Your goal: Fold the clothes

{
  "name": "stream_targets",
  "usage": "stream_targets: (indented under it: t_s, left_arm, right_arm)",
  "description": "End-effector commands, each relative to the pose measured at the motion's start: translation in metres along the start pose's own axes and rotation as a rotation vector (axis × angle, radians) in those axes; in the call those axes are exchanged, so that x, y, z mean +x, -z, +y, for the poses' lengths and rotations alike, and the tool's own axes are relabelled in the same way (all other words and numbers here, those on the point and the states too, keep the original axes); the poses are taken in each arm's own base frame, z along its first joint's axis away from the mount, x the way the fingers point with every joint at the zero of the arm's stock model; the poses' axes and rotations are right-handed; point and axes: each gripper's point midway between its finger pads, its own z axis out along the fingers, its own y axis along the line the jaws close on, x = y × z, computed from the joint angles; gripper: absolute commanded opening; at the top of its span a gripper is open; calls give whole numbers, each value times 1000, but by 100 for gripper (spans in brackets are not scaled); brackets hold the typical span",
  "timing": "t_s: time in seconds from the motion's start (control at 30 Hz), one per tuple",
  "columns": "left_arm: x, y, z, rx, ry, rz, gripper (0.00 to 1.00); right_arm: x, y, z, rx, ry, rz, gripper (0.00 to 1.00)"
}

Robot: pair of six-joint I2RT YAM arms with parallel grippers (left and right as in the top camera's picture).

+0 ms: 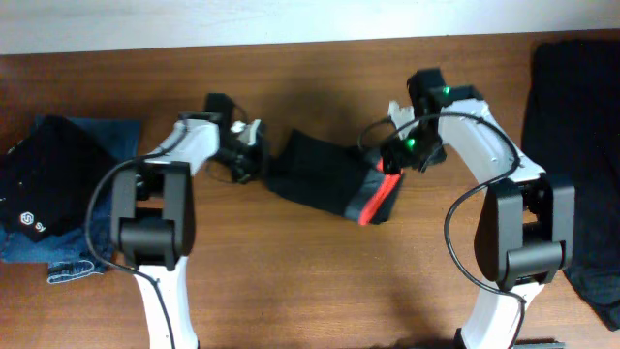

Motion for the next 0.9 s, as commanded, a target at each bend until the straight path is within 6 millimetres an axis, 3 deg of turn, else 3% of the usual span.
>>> stream_targets:
  t_s: [0.0,0.07,0.1,0.17,0.23,0.47,0.7,0.87]
  left_arm:
    - [2,10,36,-65,102,12,0]
    - [10,14,41,-66,143,37,9]
    - [15,16,43,-67,170,58,31]
    - [23,18,44,-68,200,84,57]
    - [26,18,44,-71,210,96,70]
    - [17,18,41,-48,181,65,73]
    - [3,17,33,-1,127,20,73]
    - [-5,16,29,15,91,-8,73]
  right_arm:
    - [-22,30,-2,30,8,-63,72]
    - [-24,41,1,26,3,-65,72]
    - [-23,46,3,20,3,-58,72]
    - [-19,52,9,-5,1,-43,72]
    - [-15,53,14,-34,6,-28,72]
    - [-3,53,21,-70,44,20,72]
    - [-2,53,21,-72,43,24,85]
    - [3,51,22,-79,39,41,86]
